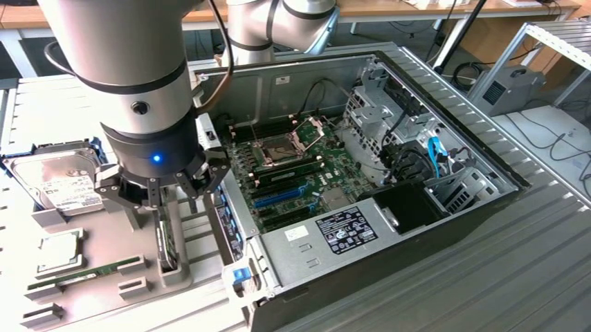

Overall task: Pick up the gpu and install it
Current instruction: 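Pick up the gpu and move the gpu toward the slot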

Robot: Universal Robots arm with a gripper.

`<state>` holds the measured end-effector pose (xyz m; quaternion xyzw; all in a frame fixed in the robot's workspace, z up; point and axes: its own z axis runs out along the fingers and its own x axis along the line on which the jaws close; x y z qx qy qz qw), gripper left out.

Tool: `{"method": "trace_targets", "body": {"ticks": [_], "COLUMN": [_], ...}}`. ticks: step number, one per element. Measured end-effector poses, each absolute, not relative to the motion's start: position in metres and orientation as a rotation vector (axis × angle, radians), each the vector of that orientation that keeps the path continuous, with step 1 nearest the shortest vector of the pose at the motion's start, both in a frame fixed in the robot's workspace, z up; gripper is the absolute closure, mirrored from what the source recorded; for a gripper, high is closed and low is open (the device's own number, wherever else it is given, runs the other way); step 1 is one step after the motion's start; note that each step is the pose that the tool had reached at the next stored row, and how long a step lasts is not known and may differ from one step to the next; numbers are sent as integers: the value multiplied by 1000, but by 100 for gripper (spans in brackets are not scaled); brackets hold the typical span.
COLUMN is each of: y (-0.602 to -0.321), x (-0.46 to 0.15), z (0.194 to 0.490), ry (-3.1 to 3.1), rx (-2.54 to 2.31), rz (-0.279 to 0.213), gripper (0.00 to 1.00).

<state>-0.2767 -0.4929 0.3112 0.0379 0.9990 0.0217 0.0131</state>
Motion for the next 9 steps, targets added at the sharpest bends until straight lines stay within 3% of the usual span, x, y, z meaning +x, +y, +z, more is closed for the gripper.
{"method": "trace_targets", "body": {"ticks": [9], "y": [-493], "x": [-277], "z": [307], "ry": [3113], "rx": [118], "rz": [68], "gripper": [58]}}
